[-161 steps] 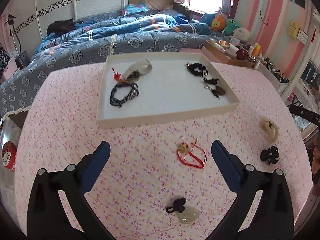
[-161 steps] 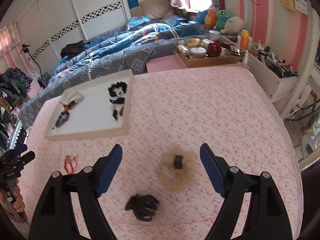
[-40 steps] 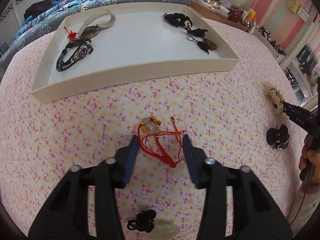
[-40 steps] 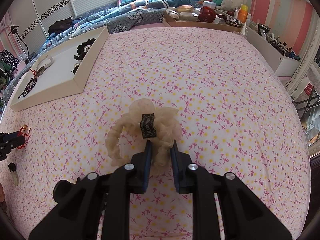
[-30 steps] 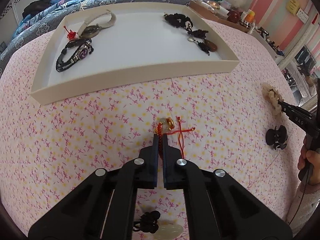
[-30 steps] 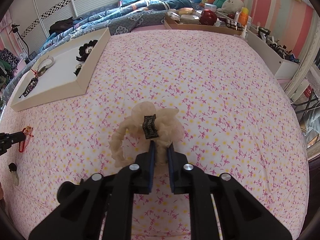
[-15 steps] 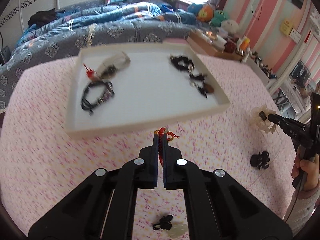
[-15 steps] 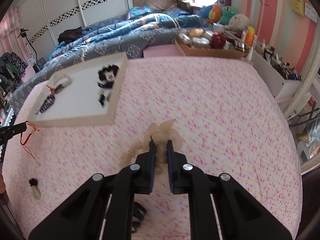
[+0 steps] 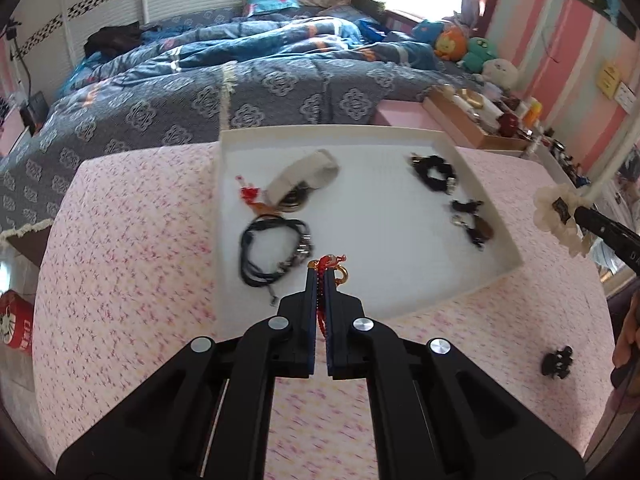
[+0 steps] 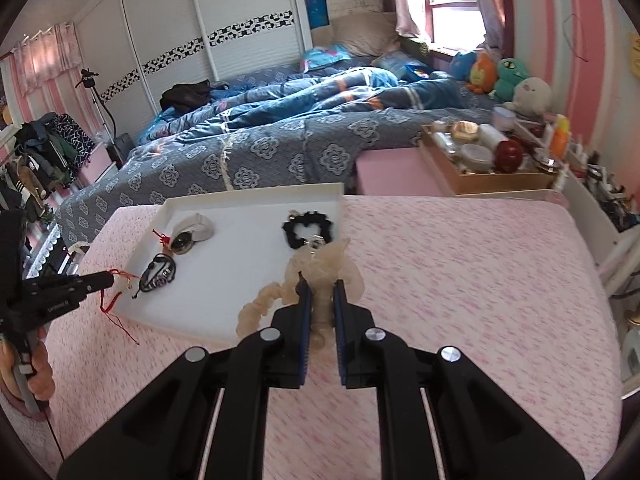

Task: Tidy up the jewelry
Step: 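Carry the red bracelet in left tool while right tool carries the scrunchie to tray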

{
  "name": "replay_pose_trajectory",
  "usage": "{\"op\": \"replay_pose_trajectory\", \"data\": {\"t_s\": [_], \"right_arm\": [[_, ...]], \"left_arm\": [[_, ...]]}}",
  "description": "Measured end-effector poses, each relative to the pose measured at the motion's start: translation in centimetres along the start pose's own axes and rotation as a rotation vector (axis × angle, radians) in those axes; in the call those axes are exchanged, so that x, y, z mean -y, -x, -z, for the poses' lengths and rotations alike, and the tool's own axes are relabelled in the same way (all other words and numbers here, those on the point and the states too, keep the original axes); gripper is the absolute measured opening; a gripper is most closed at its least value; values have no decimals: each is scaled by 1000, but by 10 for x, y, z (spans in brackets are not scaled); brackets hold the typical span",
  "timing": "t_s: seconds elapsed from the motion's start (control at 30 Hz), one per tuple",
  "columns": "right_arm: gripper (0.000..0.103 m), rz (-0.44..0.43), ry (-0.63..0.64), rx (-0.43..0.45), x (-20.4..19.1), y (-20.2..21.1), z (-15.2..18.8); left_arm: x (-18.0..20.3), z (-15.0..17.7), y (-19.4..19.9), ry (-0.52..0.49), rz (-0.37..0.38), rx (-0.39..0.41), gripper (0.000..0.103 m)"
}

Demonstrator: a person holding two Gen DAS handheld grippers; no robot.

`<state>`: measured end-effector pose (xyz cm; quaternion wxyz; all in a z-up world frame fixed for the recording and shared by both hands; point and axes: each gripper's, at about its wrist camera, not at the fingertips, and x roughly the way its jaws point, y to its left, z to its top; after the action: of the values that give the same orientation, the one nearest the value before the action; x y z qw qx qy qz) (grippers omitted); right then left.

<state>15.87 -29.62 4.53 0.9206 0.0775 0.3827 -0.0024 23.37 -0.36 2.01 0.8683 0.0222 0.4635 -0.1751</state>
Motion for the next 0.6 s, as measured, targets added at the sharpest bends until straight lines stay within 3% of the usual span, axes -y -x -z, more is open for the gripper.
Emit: {"op": "replay_pose_trajectory", "data": {"t_s": [0.33,0.6], "right_arm": [[11,33,46,-104,-17,-62,17],[11,80,51,-137,-10,-75,23]], "left_arm": [[-49,-13,-28,87,-72,18,1],[-46,-16,-32,110,-10,27,1]]}}
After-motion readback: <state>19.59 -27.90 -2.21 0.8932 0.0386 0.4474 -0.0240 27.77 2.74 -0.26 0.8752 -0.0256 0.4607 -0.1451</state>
